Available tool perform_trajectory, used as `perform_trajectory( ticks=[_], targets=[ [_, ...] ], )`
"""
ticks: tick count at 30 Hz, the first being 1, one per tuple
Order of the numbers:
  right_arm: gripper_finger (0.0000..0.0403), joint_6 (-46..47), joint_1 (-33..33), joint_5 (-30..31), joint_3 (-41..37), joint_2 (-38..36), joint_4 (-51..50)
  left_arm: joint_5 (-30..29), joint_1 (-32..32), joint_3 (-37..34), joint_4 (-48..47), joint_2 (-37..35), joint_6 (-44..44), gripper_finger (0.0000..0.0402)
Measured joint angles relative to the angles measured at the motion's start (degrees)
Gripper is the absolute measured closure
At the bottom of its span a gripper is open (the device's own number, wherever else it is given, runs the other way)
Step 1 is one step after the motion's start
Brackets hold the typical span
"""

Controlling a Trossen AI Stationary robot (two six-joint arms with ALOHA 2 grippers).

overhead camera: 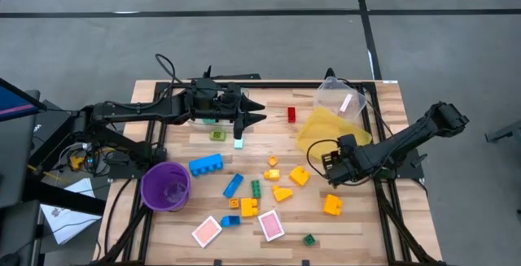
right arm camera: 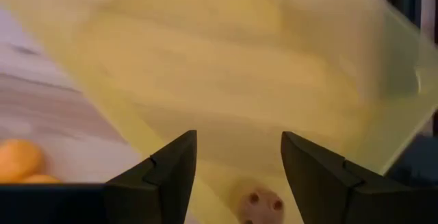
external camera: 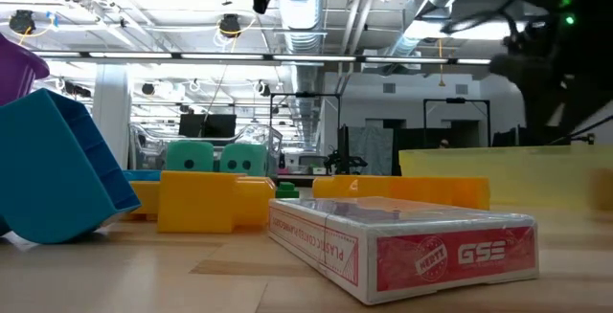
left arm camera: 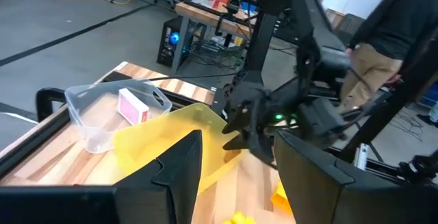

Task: Pick & Place Toys
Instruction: Put the blue game piece into the yellow bin

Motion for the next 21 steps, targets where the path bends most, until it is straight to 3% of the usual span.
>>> perform_trajectory(
  ticks=[11, 21],
  targets=[
    [0.0197, -12.21, 0.0, 15.72, 7.27, -5.85, 0.31, -6.66, 0.0, 0.0, 0.0, 0.0, 0.07, 0.0225],
    [0.0197, -13.82, -0.15, 24.26, 7.9, -13.32, 0.27, -6.7, 0.0, 0.0, 0.0, -0.01, 0.09, 0.0225]
  ],
)
